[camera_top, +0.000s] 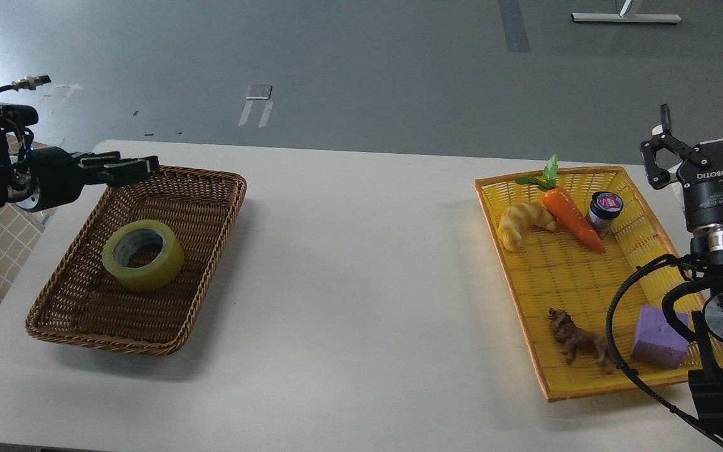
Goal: Place and transfer tape with both arms
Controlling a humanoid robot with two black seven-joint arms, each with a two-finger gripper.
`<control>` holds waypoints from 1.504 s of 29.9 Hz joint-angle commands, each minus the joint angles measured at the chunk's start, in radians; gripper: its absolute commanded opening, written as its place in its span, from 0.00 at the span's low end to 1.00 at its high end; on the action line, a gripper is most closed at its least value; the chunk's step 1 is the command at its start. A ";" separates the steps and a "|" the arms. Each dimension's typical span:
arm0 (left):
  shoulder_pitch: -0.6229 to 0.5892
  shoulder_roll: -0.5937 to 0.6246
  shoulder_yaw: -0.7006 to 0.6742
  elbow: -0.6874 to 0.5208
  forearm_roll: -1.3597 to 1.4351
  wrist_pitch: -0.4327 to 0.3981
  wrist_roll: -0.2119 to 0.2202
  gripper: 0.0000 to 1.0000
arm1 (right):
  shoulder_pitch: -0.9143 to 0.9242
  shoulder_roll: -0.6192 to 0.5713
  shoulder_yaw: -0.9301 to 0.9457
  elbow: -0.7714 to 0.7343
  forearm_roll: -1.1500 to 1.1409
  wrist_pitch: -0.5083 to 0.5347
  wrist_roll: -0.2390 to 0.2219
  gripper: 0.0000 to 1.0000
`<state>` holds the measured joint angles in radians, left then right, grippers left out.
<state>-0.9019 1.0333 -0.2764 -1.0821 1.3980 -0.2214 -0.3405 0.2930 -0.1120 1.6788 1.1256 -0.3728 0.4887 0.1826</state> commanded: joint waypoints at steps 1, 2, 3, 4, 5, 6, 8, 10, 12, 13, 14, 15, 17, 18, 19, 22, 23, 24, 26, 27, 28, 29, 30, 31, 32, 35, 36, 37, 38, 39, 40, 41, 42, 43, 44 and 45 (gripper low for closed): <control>-0.109 -0.009 -0.007 -0.004 -0.288 -0.015 -0.006 0.80 | 0.000 -0.001 0.004 0.005 0.000 0.000 -0.002 1.00; -0.120 -0.018 -0.015 -0.001 -0.350 -0.013 -0.008 0.80 | 0.000 -0.001 0.004 0.005 0.000 0.000 0.000 1.00; -0.129 -0.030 -0.024 0.004 -0.414 -0.015 -0.011 0.83 | 0.000 -0.001 0.004 0.006 0.000 0.000 0.000 1.00; -0.134 -0.054 -0.049 0.004 -0.551 -0.016 -0.014 0.90 | 0.003 -0.003 0.004 0.010 0.000 0.000 0.000 1.00; -0.134 -0.064 -0.061 0.004 -0.624 -0.016 -0.015 0.94 | 0.003 -0.003 0.005 0.010 0.000 0.000 0.000 1.00; -0.134 -0.082 -0.088 0.004 -0.740 -0.019 -0.015 0.97 | 0.006 -0.003 0.005 0.011 0.000 0.000 -0.002 1.00; -0.134 -0.107 -0.112 0.005 -0.855 -0.030 -0.014 0.97 | 0.012 -0.008 0.005 0.011 0.000 0.000 -0.002 1.00; -0.137 -0.143 -0.121 0.004 -0.919 -0.058 -0.018 0.98 | 0.018 -0.011 0.005 0.011 0.000 0.000 -0.002 1.00; -0.137 -0.191 -0.162 0.005 -0.959 -0.079 -0.018 0.98 | 0.032 -0.014 0.005 0.011 0.000 0.000 -0.002 1.00; -0.134 -0.203 -0.184 0.005 -0.968 -0.084 -0.018 0.98 | 0.038 -0.017 0.005 0.013 0.000 0.000 -0.002 1.00; -0.127 -0.228 -0.226 0.005 -0.985 -0.094 -0.017 0.98 | 0.051 -0.027 0.005 0.013 0.000 0.000 -0.002 1.00; -0.123 -0.249 -0.260 0.005 -0.993 -0.105 -0.017 0.98 | 0.060 -0.037 0.004 0.013 0.000 0.000 -0.002 1.00; -0.117 -0.275 -0.285 0.005 -0.996 -0.119 -0.017 0.98 | 0.074 -0.046 0.004 0.013 0.000 0.000 -0.002 1.00; -0.114 -0.295 -0.302 0.005 -0.998 -0.142 -0.017 0.98 | 0.087 -0.054 0.004 0.011 0.000 0.000 -0.002 1.00; -0.112 -0.303 -0.311 0.004 -0.998 -0.156 -0.017 0.98 | 0.094 -0.058 0.002 0.010 -0.001 0.000 -0.002 1.00; -0.088 -0.352 -0.362 -0.001 -1.043 -0.231 -0.017 0.98 | 0.129 -0.081 -0.004 0.002 -0.002 0.000 -0.009 1.00; -0.075 -0.363 -0.371 -0.002 -1.062 -0.240 -0.017 0.98 | 0.135 -0.083 -0.005 -0.001 -0.002 0.000 -0.009 1.00; -0.059 -0.386 -0.386 -0.004 -1.094 -0.251 -0.017 0.98 | 0.144 -0.087 -0.005 -0.001 -0.002 0.000 -0.011 1.00; -0.032 -0.424 -0.409 -0.004 -1.126 -0.254 -0.017 0.98 | 0.153 -0.087 -0.011 -0.001 -0.002 0.000 -0.012 1.00; -0.010 -0.452 -0.431 -0.004 -1.134 -0.259 -0.017 0.98 | 0.158 -0.087 -0.013 -0.003 0.000 0.000 -0.014 1.00; 0.001 -0.464 -0.444 -0.004 -1.136 -0.260 -0.017 0.98 | 0.160 -0.087 -0.016 -0.003 0.000 0.000 -0.014 1.00; 0.017 -0.478 -0.461 -0.005 -1.136 -0.265 -0.017 0.98 | 0.161 -0.087 -0.018 -0.004 0.000 0.000 -0.014 1.00; 0.032 -0.492 -0.478 -0.005 -1.136 -0.267 -0.017 0.98 | 0.163 -0.087 -0.021 -0.004 0.000 0.000 -0.014 1.00; 0.066 -0.521 -0.516 -0.005 -1.134 -0.267 -0.017 0.98 | 0.163 -0.087 -0.027 -0.010 0.000 0.000 -0.015 1.00; 0.098 -0.548 -0.546 -0.005 -1.134 -0.267 -0.017 0.98 | 0.166 -0.087 -0.034 -0.020 0.000 0.000 -0.015 1.00; 0.167 -0.602 -0.579 -0.005 -1.133 -0.267 -0.015 0.98 | 0.187 -0.093 -0.048 -0.062 0.000 0.000 -0.025 1.00; 0.167 -0.602 -0.580 -0.005 -1.133 -0.267 -0.015 0.98 | 0.187 -0.094 -0.048 -0.063 0.000 0.000 -0.025 1.00; 0.191 -0.614 -0.584 -0.005 -1.134 -0.267 -0.015 0.98 | 0.195 -0.100 -0.056 -0.076 0.000 0.000 -0.026 1.00; 0.207 -0.625 -0.586 -0.007 -1.134 -0.267 -0.015 0.98 | 0.201 -0.100 -0.062 -0.085 0.000 0.000 -0.026 1.00; 0.213 -0.628 -0.586 -0.007 -1.134 -0.267 -0.015 0.98 | 0.204 -0.100 -0.065 -0.089 0.000 0.000 -0.026 1.00; 0.218 -0.634 -0.587 -0.007 -1.134 -0.267 -0.015 0.98 | 0.207 -0.100 -0.073 -0.095 0.000 0.000 -0.028 1.00; 0.219 -0.634 -0.592 -0.007 -1.134 -0.267 -0.015 0.98 | 0.210 -0.100 -0.080 -0.099 0.000 0.000 -0.029 1.00; 0.219 -0.636 -0.598 -0.007 -1.136 -0.267 -0.017 0.98 | 0.213 -0.100 -0.087 -0.102 0.000 0.000 -0.029 1.00; 0.219 -0.636 -0.604 -0.007 -1.136 -0.267 -0.017 0.98 | 0.216 -0.100 -0.091 -0.107 0.000 0.000 -0.029 1.00; 0.219 -0.638 -0.622 -0.009 -1.136 -0.267 -0.017 0.98 | 0.227 -0.100 -0.099 -0.112 0.000 0.000 -0.029 1.00; 0.221 -0.638 -0.632 -0.009 -1.136 -0.267 -0.017 0.98 | 0.233 -0.098 -0.100 -0.112 0.000 0.000 -0.029 1.00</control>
<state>-0.6840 0.3984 -0.8789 -1.0893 0.2637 -0.4888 -0.3559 0.5080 -0.2116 1.5926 1.0228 -0.3727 0.4887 0.1537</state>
